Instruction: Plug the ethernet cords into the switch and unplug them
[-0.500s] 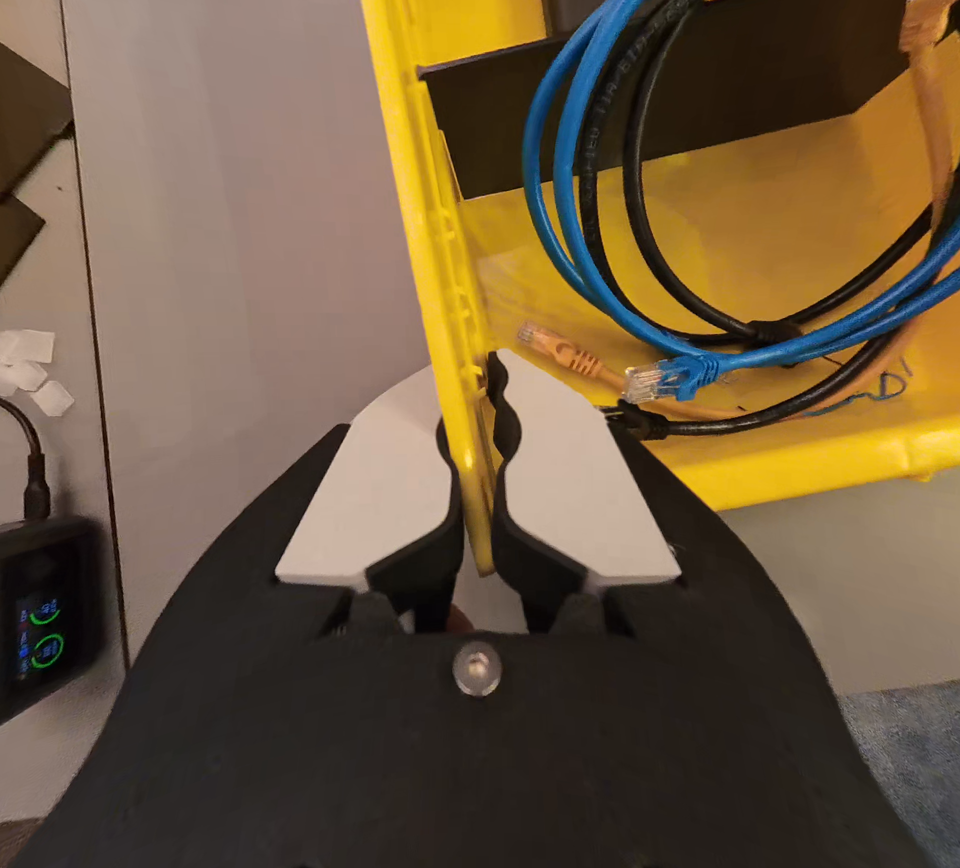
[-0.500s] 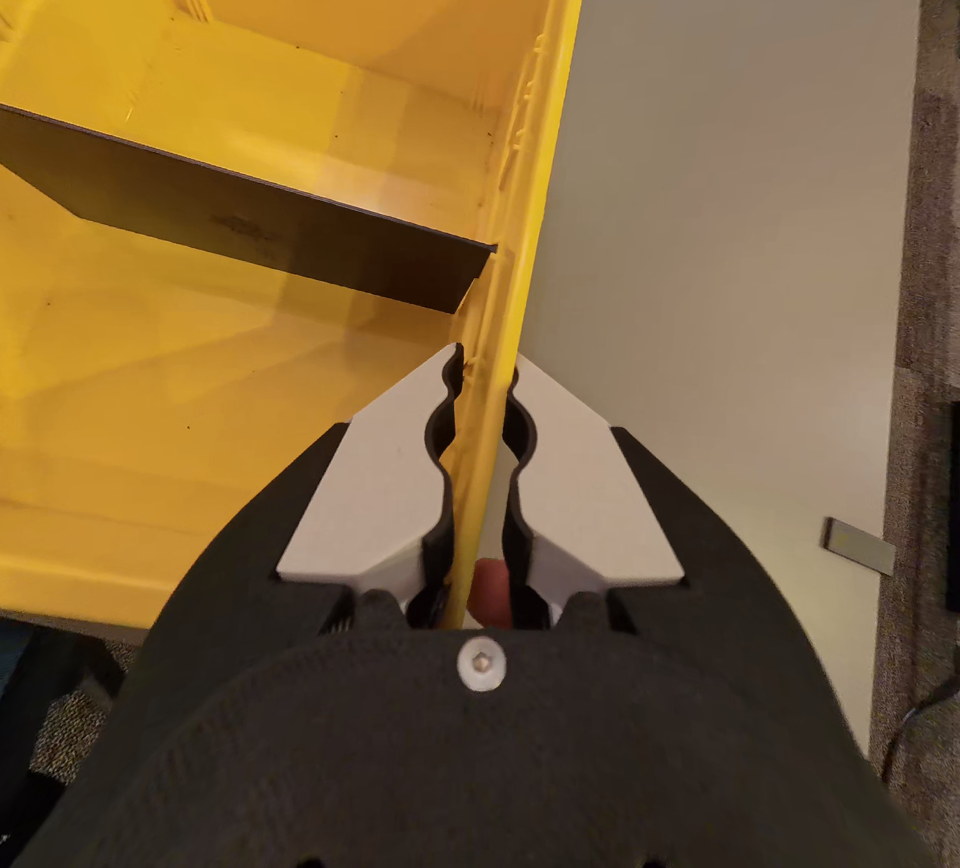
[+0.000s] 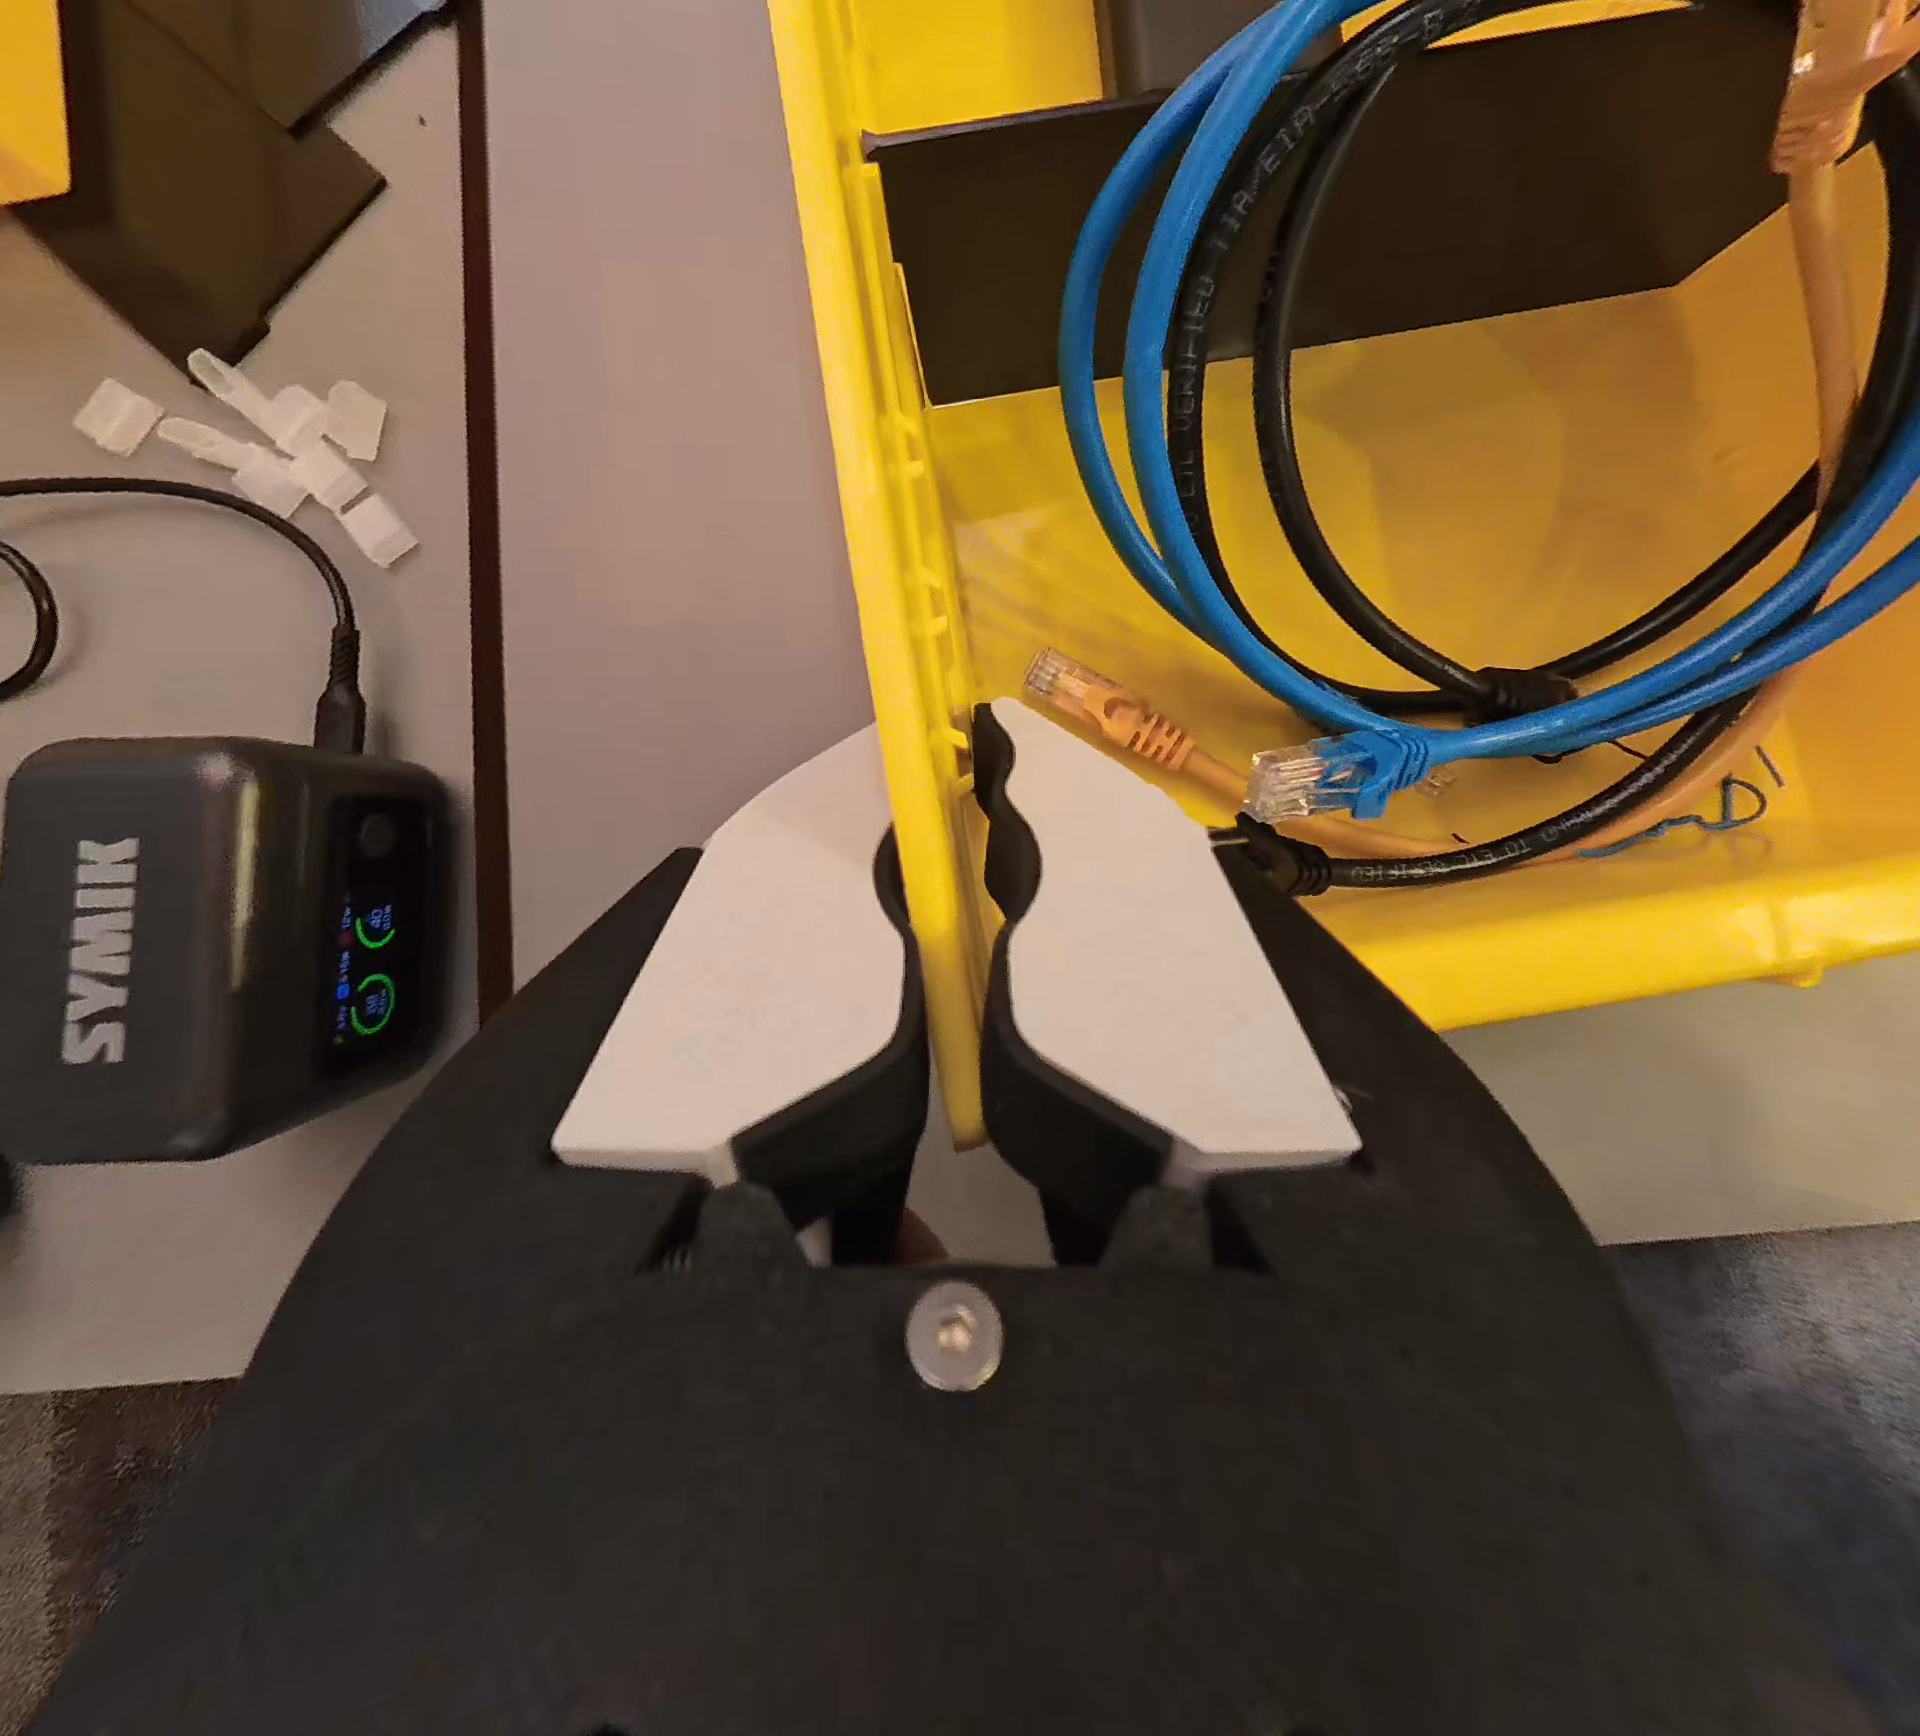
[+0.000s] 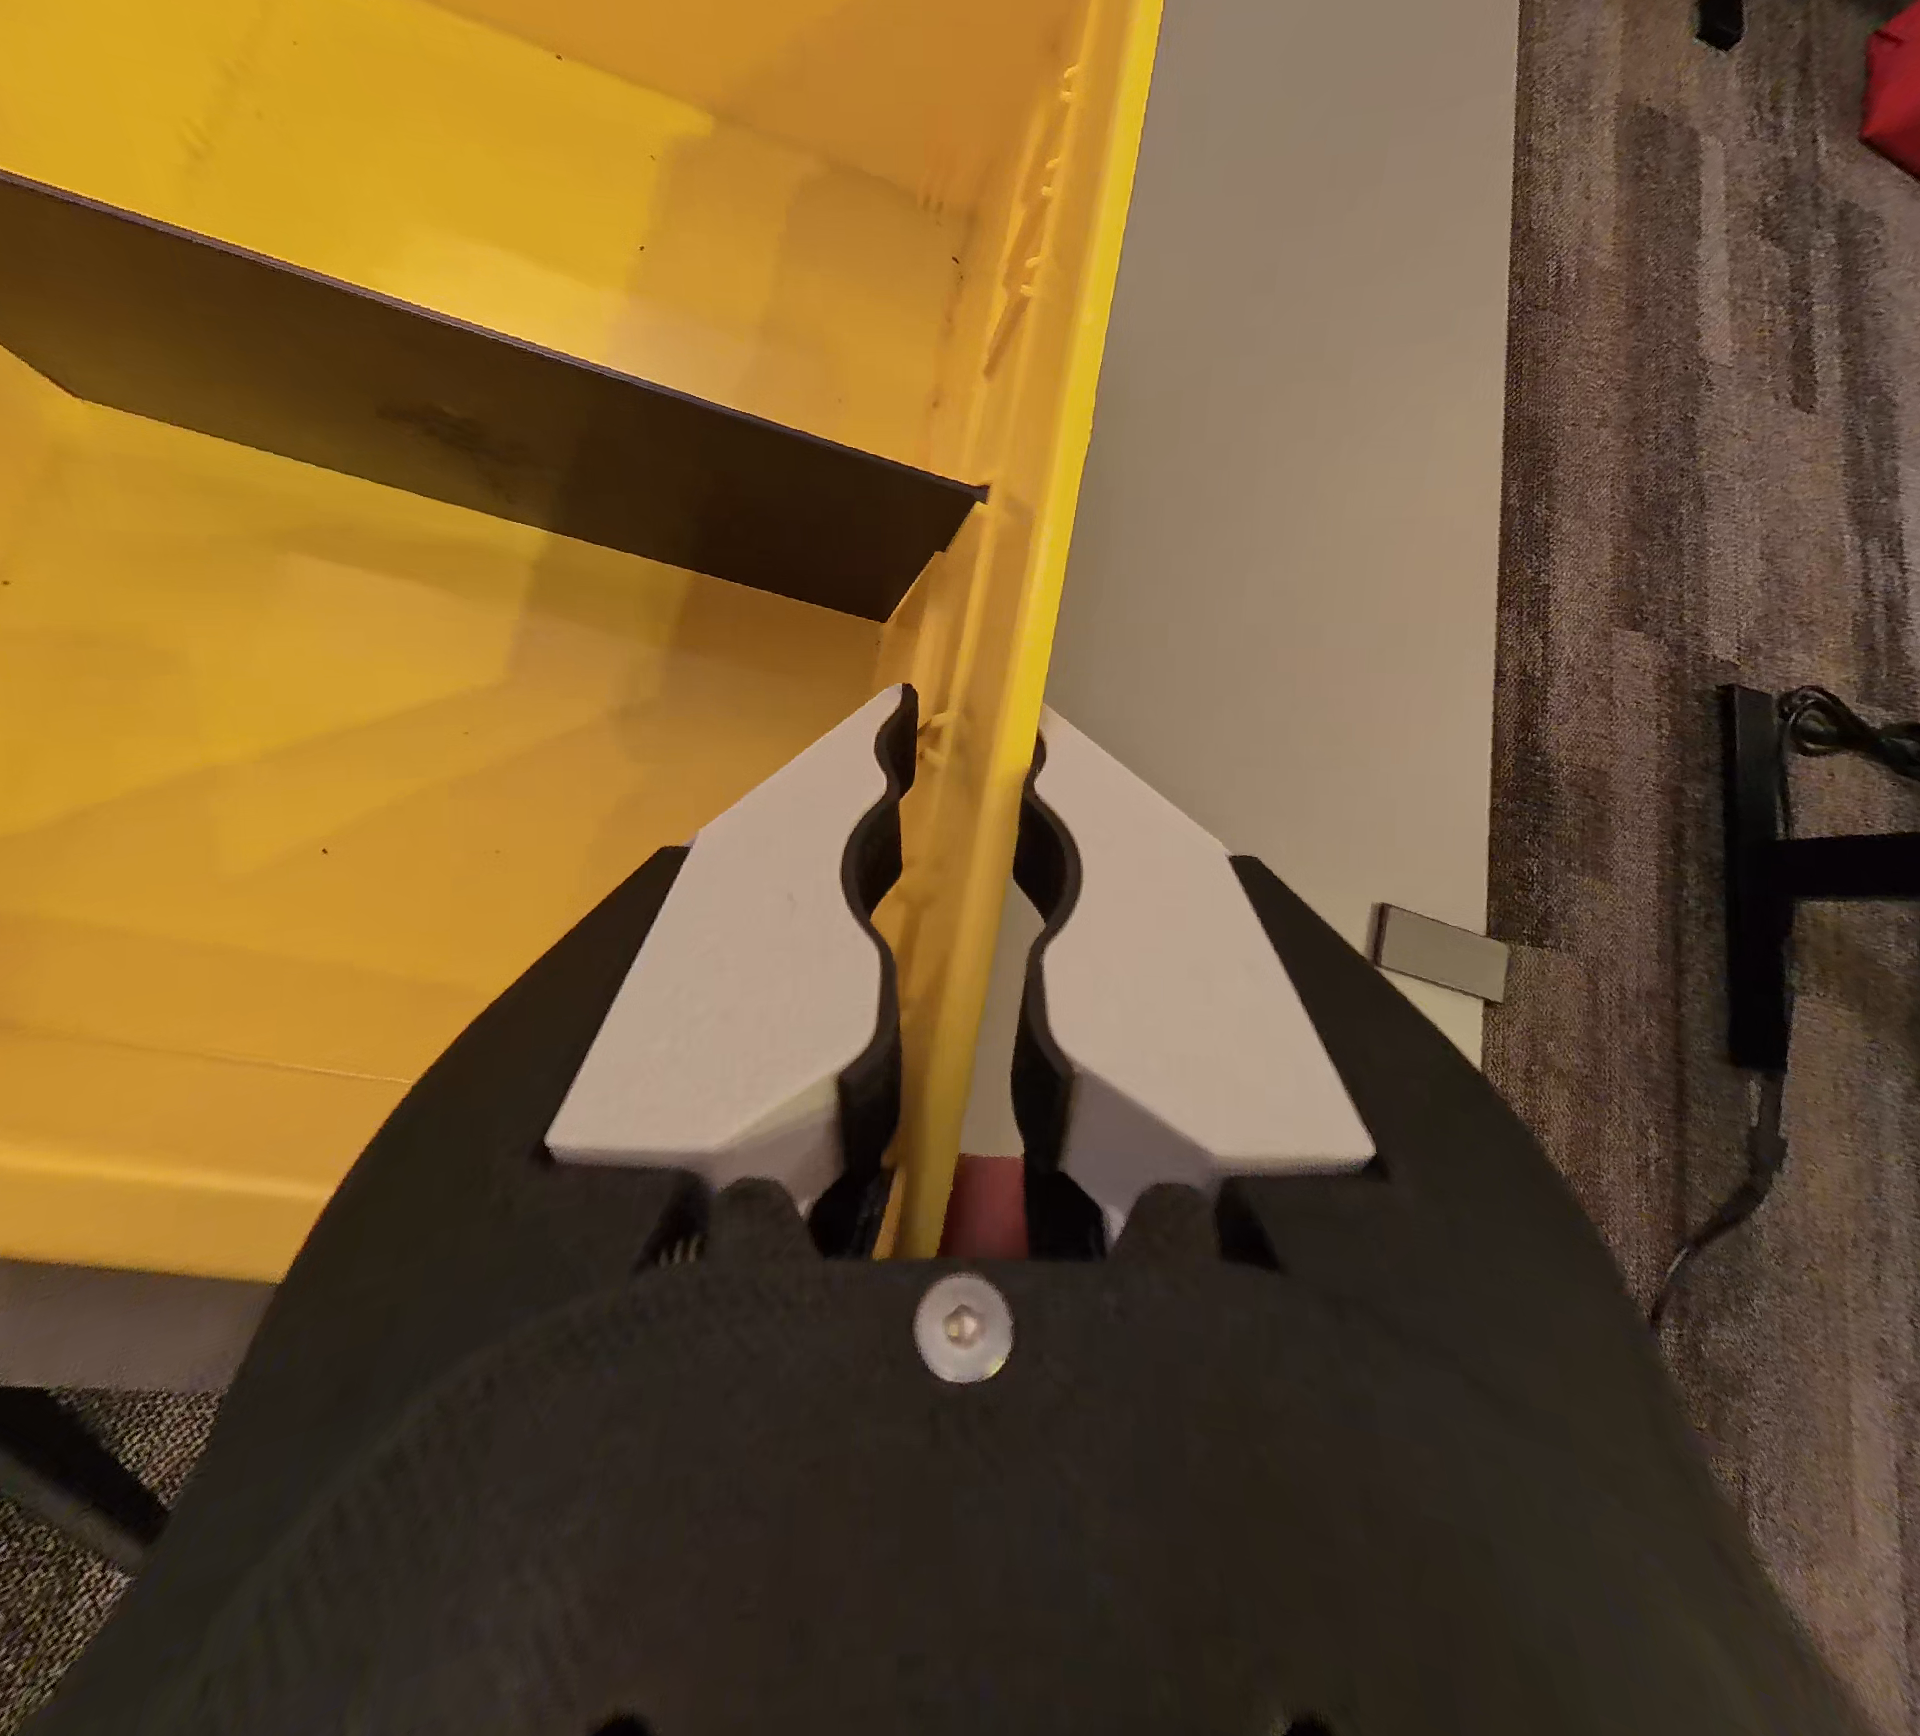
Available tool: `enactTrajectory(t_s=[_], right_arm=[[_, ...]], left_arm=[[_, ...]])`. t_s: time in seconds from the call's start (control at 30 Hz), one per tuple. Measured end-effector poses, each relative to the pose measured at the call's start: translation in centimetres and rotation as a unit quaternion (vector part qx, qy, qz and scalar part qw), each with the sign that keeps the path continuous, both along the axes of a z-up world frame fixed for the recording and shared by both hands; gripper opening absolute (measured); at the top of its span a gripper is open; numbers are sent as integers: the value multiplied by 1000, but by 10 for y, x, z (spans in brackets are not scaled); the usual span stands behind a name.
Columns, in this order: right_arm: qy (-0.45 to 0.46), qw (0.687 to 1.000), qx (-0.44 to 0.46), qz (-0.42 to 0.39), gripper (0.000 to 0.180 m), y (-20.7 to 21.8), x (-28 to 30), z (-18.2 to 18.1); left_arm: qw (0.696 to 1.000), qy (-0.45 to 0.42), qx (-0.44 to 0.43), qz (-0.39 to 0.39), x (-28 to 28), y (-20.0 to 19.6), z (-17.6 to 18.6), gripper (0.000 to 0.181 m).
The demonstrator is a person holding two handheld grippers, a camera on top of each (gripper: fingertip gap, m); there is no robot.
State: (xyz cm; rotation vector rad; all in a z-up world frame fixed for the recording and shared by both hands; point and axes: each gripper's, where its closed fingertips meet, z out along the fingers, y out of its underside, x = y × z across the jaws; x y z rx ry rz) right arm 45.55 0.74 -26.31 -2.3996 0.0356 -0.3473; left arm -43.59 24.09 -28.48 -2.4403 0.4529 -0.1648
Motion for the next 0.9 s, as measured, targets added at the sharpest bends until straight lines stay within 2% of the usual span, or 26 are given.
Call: enactTrajectory(t_s=[0.27,0.3,0.37,0.47,0.53,0.6,0.77,0.9], right_arm=[[-5,1000,1,-11,14,-1,4,0],[-8,1000,0,-11,15,-1,4,0],[-14,1000,1,-10,17,-2,4,0],[-37,999,7,-17,32,-6,8,3],[-48,999,8,-21,40,-9,9,5],[-57,998,17,-24,50,-9,8,11],[-136,988,58,-37,52,-10,6,53],[-180,979,92,-14,42,-4,-16,90]], left_arm=[[1000,1,2,-16,-9,7,0,5],[1000,1,4,-18,-9,8,0,8],[1000,-2,16,-21,-10,7,4,29],[998,1,68,8,-19,12,32,53],[989,46,138,7,-20,19,68,55],[983,76,164,-31,0,26,96,55],[976,111,126,-140,78,63,115,61],[975,121,28,-186,118,105,89,64]])
